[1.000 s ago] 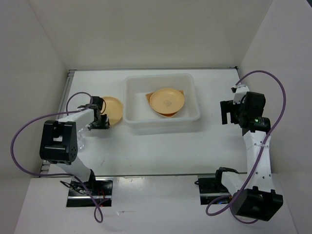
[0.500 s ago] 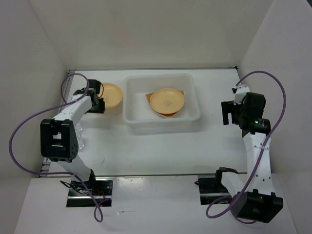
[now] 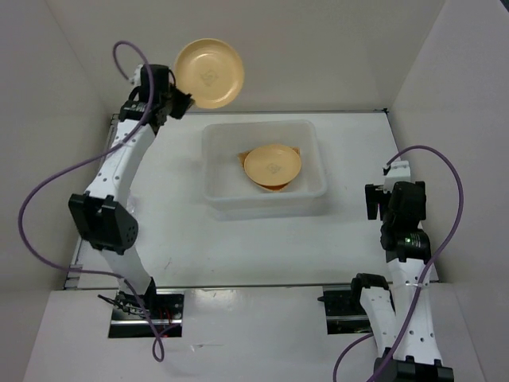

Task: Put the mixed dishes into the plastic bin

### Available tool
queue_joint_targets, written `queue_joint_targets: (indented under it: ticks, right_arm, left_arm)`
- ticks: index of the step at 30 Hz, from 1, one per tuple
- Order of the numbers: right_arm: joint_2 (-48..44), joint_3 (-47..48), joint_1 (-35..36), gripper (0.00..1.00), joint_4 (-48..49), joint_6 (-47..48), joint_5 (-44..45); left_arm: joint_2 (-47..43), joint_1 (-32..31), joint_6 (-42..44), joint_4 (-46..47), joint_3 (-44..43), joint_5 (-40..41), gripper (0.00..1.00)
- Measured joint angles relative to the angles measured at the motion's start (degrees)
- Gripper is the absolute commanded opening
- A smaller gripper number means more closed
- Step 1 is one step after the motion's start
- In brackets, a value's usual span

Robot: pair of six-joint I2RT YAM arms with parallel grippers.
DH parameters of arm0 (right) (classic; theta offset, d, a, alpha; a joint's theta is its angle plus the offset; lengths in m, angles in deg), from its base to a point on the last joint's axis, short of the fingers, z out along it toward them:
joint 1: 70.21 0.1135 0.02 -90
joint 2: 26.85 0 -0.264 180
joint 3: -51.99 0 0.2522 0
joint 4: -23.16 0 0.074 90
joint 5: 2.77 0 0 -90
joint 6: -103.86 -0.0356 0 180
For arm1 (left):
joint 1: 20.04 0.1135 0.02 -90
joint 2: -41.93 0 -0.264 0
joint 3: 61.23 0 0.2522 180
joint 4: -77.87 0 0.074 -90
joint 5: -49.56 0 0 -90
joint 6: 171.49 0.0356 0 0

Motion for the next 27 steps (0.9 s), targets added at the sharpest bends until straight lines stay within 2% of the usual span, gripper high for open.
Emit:
queue_joint_targets:
  ticks: [4,9,15,27]
  right_arm:
    - [-0.5,-1.5,0.0,0.98,1.1,-0.1,0.7]
    - [-1.1,-2.0,0.3,0.98,2.3,-0.1,1.0]
    - [-1.4,-2.0,0.8,0.98,2.8,-0.1,1.4]
    - [-1.4,-2.0,0.8,0.98,3.0,0.0,1.4]
  left_arm:
    - [13.1,-5.4,7.9,-0.9,-13.5,-11.7,0.00]
    - [22.1,-11.9,11.5,-4.5,-10.9,-20.7,0.00]
    - [28.7,-17.7,13.4,-10.4,-10.8,-24.0,0.00]
    - [28.7,-16.8,13.6,-11.6,-10.1,-22.8,0.04]
